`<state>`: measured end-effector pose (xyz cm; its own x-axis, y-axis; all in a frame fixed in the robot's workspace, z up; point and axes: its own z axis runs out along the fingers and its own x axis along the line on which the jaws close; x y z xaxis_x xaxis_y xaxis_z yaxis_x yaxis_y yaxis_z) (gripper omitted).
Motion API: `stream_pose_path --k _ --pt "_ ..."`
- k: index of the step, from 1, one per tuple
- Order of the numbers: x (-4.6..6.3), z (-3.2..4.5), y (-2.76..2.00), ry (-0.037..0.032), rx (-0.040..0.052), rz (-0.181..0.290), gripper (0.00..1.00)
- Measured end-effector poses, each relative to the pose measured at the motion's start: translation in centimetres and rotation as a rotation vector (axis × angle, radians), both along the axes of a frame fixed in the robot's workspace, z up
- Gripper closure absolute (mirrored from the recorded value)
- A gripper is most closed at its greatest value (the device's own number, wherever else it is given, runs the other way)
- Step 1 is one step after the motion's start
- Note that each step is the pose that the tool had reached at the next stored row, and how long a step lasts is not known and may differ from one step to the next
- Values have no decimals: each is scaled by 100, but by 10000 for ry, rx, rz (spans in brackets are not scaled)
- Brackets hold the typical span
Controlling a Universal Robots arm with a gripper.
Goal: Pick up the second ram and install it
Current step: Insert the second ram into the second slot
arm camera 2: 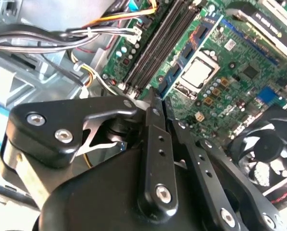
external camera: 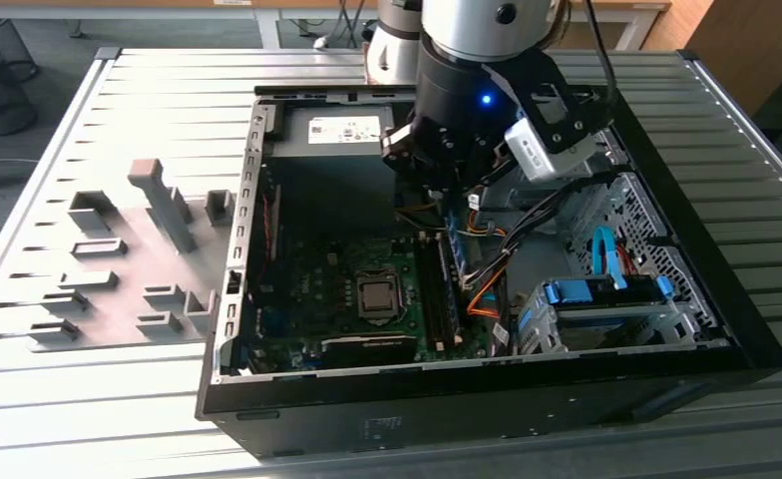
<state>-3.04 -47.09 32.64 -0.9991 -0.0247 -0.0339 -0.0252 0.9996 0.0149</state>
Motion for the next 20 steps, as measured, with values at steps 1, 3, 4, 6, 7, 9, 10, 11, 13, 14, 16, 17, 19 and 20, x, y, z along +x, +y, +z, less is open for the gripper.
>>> stream_pose_path --k 1,3,4,6,7,9,10,11,13,14,16,17,19,20 --pt "-7 -14 0 0 0 -29 86" --pt "-25 -49 0 1 0 -31 86" --pt "-33 -68 0 1 1 -30 86" --pt "-48 -104 0 1 0 -30 86" --pt "-53 -122 0 1 -1 -30 86" --pt "-60 -158 0 2 -1 -30 86" --pt "-61 -176 0 1 -1 -29 86" --pt "-63 -195 0 1 0 -29 86" --pt "-64 -232 0 2 0 -30 86" --pt "-64 -250 0 1 -1 -29 86" --pt "-64 -286 0 1 0 -30 86" --pt "-64 -304 0 1 0 -30 86" --pt "-66 -340 -6 2 -1 -39 86" --pt "-67 -356 -19 3 -3 -53 86"
